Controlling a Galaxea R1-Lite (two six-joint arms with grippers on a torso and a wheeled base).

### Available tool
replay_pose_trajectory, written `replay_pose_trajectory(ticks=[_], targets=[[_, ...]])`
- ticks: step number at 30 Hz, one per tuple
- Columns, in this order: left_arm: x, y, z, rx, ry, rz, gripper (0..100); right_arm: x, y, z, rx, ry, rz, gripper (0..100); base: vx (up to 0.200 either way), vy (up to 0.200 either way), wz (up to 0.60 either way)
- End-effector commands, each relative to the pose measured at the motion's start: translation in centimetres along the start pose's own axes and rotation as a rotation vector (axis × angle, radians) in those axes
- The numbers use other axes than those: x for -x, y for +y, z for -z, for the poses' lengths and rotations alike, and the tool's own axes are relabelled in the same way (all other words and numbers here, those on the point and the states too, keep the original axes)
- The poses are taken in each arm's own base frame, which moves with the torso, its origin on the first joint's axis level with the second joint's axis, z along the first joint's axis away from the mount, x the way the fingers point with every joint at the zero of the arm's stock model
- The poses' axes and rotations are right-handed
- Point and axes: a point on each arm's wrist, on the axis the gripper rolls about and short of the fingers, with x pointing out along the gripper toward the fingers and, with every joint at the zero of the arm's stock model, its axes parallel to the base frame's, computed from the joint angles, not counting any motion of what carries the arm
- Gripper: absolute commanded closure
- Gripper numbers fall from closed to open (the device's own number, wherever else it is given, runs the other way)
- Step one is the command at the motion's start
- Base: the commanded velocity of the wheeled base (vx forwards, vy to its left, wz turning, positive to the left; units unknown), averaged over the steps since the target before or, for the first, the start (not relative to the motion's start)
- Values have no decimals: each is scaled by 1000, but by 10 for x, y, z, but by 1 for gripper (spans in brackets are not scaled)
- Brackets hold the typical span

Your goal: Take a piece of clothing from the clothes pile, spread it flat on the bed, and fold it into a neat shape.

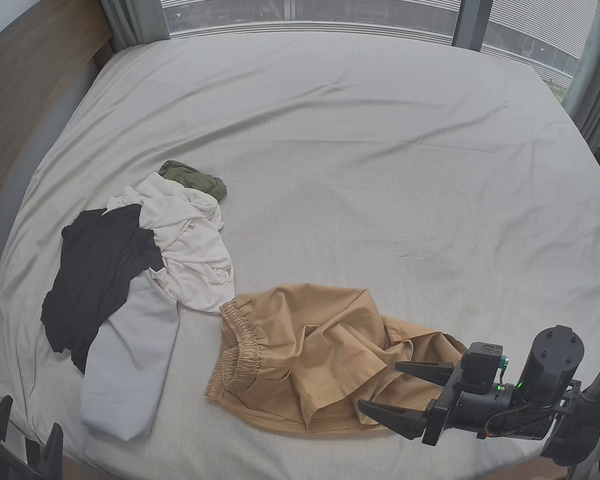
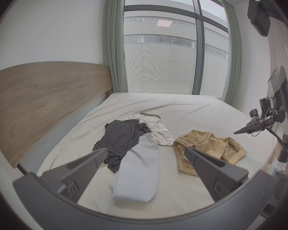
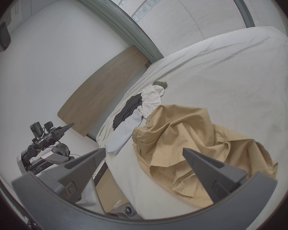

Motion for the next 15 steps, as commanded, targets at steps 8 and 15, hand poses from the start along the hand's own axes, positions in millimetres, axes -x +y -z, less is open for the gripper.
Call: replay_pose_trajectory(ticks=[8, 15], targets=[[0, 0, 5, 6, 0, 0, 0, -30, -2, 21, -6, 98, -6, 0, 0, 0, 0], [0, 0, 5, 12, 1, -2, 0, -54, -7, 29, -35, 119, 1, 0, 0, 0, 0]])
